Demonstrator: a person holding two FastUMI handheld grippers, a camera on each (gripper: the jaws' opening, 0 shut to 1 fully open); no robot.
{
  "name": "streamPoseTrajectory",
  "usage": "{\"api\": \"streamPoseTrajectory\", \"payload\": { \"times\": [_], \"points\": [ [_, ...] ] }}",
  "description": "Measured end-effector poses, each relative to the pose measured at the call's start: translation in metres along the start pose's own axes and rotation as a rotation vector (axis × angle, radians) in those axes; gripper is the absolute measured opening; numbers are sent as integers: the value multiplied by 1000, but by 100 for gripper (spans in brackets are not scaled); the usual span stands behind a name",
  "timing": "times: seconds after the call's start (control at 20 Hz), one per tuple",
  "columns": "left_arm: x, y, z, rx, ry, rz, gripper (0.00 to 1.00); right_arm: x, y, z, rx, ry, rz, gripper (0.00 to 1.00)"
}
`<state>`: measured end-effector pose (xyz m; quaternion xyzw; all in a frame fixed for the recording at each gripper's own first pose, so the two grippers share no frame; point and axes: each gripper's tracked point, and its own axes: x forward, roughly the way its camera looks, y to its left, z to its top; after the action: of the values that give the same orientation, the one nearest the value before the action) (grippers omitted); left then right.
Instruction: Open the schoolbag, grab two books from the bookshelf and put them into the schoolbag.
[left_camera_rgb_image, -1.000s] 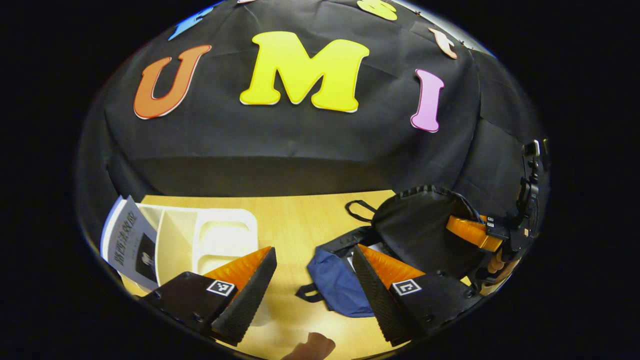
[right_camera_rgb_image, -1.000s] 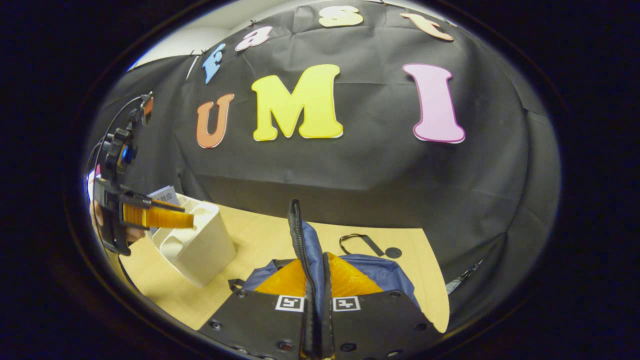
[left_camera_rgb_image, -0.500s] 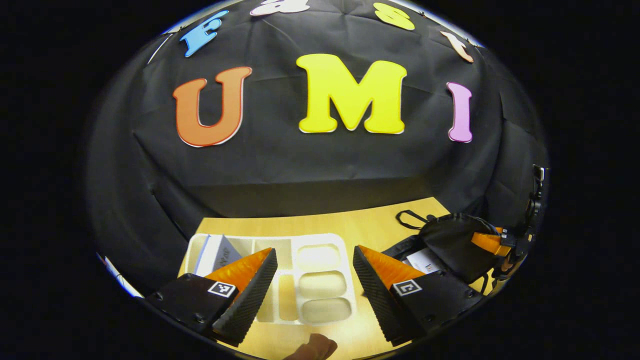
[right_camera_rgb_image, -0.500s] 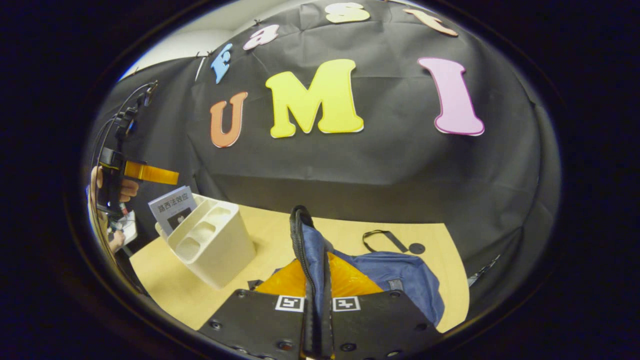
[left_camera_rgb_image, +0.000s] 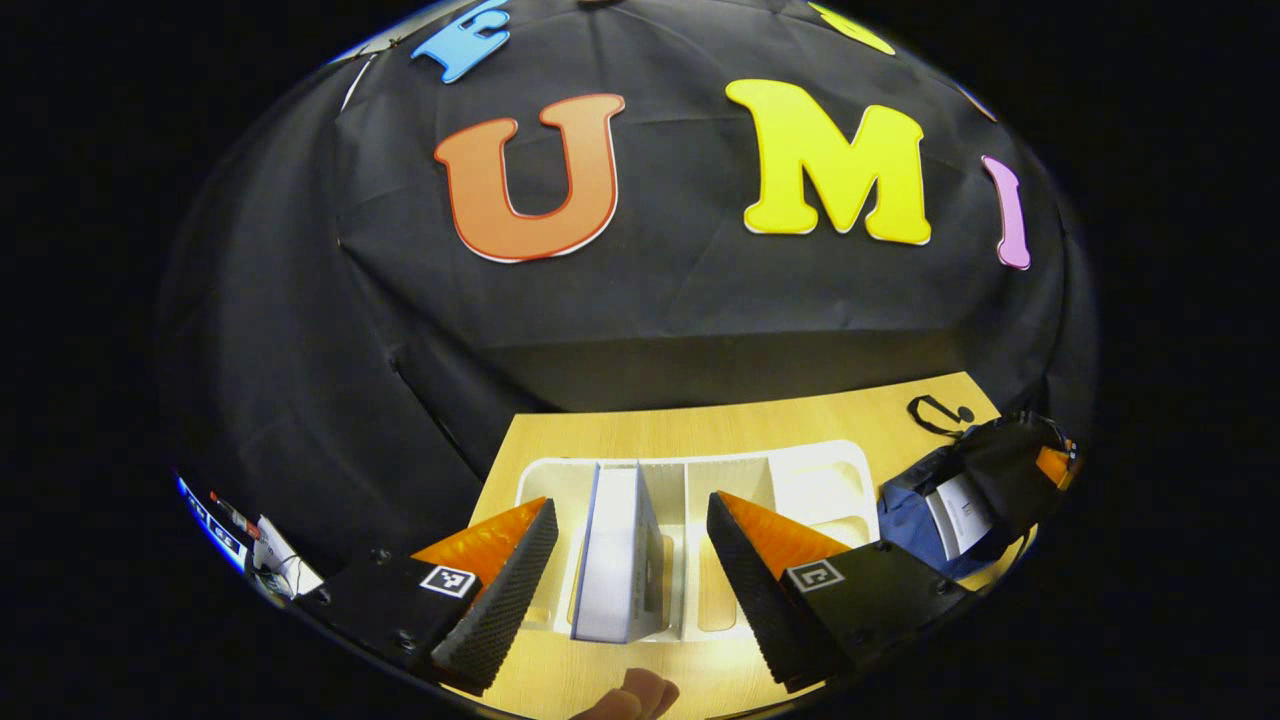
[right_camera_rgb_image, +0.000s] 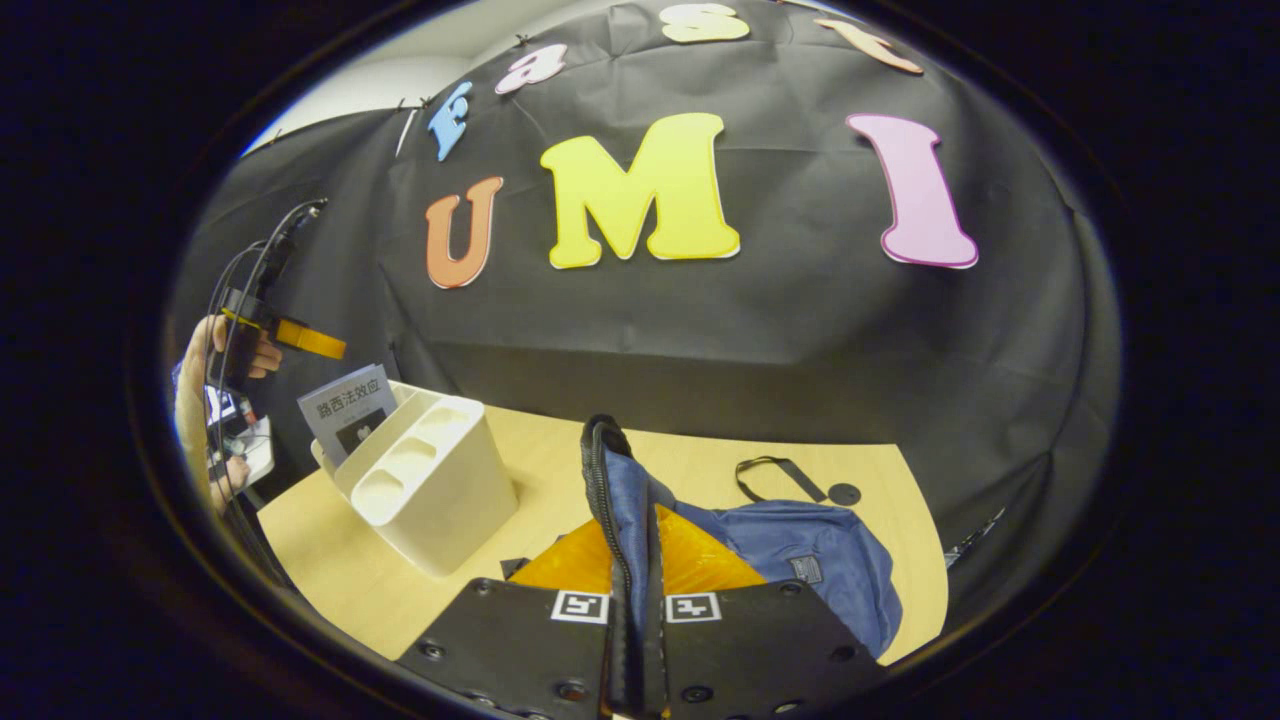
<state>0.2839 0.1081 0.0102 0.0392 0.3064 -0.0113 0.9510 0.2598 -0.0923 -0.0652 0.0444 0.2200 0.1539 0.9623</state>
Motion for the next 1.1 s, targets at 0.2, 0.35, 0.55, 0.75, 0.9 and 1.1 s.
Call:
{"api": "streamPoseTrajectory", "payload": {
  "times": [0.2, 0.35, 0.55, 0.75, 0.9, 1.1],
  "points": [
    [27, 6, -22, -31, 92, -39, 96, 2, 4, -7, -6, 10, 2, 6],
    [38, 16, -33, -6, 158, -31, 100, 1, 2, -8, -12, 11, 0, 6],
    [51, -1, -66, 7, 338, -78, 91, 2, 0, -9, -5, 7, 0, 6],
    [58, -9, -82, -16, 411, -78, 76, 5, -2, -15, 1, 11, 4, 6],
    [58, -12, -87, -30, 445, -57, 58, 5, 1, -19, 12, 21, 24, 6],
    [50, -10, -90, -68, 431, -29, 51, 2, 0, -20, 7, 14, 24, 6]
  ]
}}
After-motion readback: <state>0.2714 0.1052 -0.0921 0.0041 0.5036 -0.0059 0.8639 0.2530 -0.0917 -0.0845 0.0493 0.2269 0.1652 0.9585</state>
